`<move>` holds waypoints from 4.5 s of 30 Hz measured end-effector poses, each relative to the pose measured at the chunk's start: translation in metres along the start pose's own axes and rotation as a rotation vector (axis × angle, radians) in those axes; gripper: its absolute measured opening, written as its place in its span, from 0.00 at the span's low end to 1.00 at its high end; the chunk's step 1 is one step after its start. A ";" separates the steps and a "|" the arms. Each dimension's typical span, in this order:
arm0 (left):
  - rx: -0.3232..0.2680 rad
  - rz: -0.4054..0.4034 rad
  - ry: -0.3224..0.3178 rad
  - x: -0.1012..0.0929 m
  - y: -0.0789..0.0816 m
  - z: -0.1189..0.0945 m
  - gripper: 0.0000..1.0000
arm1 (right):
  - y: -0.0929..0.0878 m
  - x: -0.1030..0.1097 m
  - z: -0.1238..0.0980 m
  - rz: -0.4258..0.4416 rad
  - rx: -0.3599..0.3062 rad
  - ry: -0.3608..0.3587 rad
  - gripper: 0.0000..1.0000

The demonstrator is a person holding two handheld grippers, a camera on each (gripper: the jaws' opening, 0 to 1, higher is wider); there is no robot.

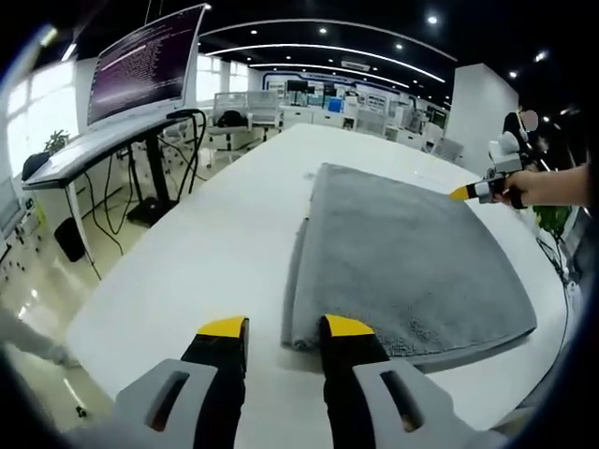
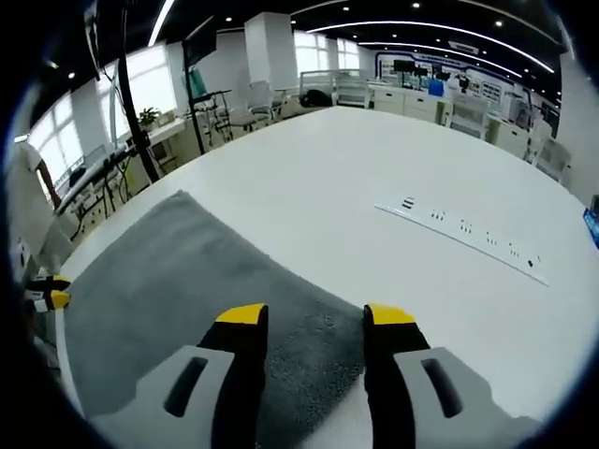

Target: Fold the towel on the table until its edges align and the towel forms a compact rectangular stack.

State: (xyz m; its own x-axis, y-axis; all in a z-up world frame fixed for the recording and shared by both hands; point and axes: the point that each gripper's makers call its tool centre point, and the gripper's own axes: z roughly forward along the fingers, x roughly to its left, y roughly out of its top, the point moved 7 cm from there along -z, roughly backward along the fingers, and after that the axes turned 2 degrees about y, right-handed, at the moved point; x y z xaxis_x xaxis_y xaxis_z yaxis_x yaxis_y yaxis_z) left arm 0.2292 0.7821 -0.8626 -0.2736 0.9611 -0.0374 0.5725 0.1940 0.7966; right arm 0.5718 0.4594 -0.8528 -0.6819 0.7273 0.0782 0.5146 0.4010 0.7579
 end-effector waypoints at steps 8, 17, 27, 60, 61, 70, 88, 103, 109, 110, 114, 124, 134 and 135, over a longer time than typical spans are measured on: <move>-0.008 -0.006 0.013 -0.004 0.001 0.005 0.25 | -0.013 -0.015 -0.006 0.017 0.023 -0.067 0.25; 0.005 0.022 0.016 -0.007 0.002 0.007 0.19 | -0.019 -0.014 -0.002 0.001 0.041 -0.011 0.11; 0.021 0.058 -0.018 -0.015 0.003 0.010 0.09 | -0.022 -0.021 -0.002 -0.021 0.020 0.016 0.05; 0.091 0.442 -0.355 -0.175 -0.001 0.009 0.07 | -0.092 -0.134 -0.111 0.045 0.032 -0.202 0.04; 0.095 0.441 -0.371 -0.183 -0.003 0.008 0.07 | -0.095 -0.137 -0.117 0.050 0.031 -0.209 0.04; 0.094 0.496 -0.420 -0.231 -0.010 0.001 0.07 | -0.108 -0.169 -0.145 0.018 0.064 -0.238 0.04; 0.091 0.511 -0.482 -0.303 -0.021 -0.004 0.07 | -0.122 -0.230 -0.168 -0.036 0.084 -0.275 0.05; 0.115 0.538 -0.457 -0.304 -0.018 -0.006 0.08 | -0.125 -0.238 -0.168 0.057 0.024 -0.239 0.04; 0.090 0.612 -0.434 -0.310 -0.010 -0.014 0.22 | -0.129 -0.241 -0.168 0.190 -0.036 -0.220 0.07; 0.089 0.618 -0.437 -0.313 -0.009 -0.015 0.23 | -0.130 -0.241 -0.168 0.242 -0.048 -0.218 0.08; 0.078 0.608 -0.504 -0.340 -0.005 -0.020 0.27 | -0.116 -0.238 -0.173 0.155 -0.032 -0.186 0.16; 0.012 0.731 -0.687 -0.432 0.000 -0.035 0.28 | -0.107 -0.227 -0.197 0.168 -0.099 -0.119 0.27; 0.023 0.840 -0.885 -0.509 -0.020 -0.055 0.33 | -0.116 -0.238 -0.221 0.267 -0.159 -0.150 0.27; 0.023 0.852 -0.901 -0.515 -0.021 -0.056 0.33 | -0.117 -0.239 -0.222 0.269 -0.161 -0.152 0.27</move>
State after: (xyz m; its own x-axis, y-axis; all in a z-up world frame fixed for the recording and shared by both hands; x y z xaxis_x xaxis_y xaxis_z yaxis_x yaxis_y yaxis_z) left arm 0.3144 0.2721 -0.8263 0.8154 0.5736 0.0781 0.3238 -0.5638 0.7598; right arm 0.5592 0.1149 -0.8162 -0.4416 0.8745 0.2005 0.5682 0.0997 0.8168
